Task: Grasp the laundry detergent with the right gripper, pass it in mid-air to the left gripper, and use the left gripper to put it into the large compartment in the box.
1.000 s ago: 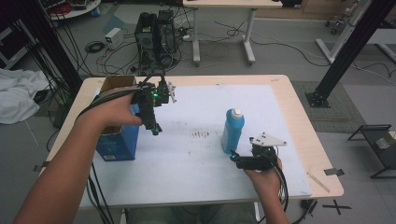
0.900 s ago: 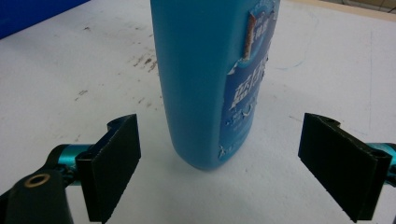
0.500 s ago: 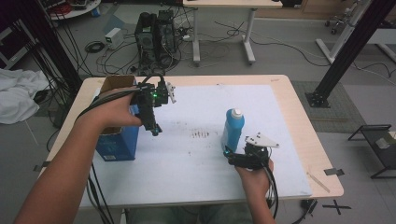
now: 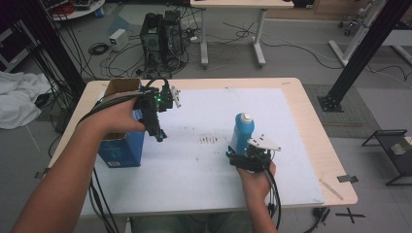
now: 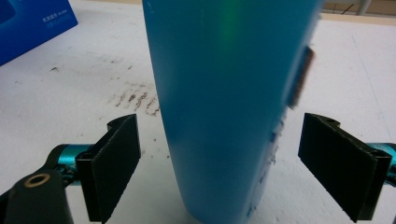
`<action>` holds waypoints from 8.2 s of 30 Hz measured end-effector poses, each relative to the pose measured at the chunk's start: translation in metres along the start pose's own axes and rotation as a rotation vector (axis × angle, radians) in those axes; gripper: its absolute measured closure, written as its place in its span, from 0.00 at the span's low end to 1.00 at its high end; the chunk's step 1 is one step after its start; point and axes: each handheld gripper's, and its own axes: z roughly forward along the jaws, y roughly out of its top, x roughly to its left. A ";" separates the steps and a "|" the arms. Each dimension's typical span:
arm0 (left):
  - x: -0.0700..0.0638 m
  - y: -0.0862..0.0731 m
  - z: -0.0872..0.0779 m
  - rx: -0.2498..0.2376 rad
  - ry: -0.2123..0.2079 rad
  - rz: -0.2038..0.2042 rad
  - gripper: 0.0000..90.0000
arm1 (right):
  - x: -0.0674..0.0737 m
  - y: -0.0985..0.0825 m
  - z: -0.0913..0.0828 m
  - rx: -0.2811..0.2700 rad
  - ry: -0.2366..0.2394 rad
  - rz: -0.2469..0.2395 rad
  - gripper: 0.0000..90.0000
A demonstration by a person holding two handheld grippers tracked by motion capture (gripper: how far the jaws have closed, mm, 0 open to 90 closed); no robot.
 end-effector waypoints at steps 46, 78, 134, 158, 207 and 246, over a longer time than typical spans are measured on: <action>0.003 0.004 0.009 0.012 -0.003 -0.003 0.04 | 0.009 0.009 0.017 -0.091 -0.131 0.055 0.36; 0.004 0.011 0.013 0.027 0.004 0.008 0.04 | 0.011 0.007 0.011 -0.138 -0.136 -0.008 0.50; -0.046 0.066 -0.005 0.043 -0.042 0.201 0.04 | 0.031 0.044 0.013 -0.054 0.743 -0.439 0.50; -0.060 0.083 0.008 0.065 -0.070 0.242 0.04 | 0.063 0.056 0.029 -0.107 0.918 -0.506 0.50; -0.067 0.085 0.017 0.120 -0.074 0.243 0.25 | 0.074 0.058 0.028 -0.082 0.966 -0.502 0.50; -0.068 0.087 0.014 0.142 -0.092 0.236 0.44 | 0.073 0.059 0.023 -0.086 0.976 -0.486 0.41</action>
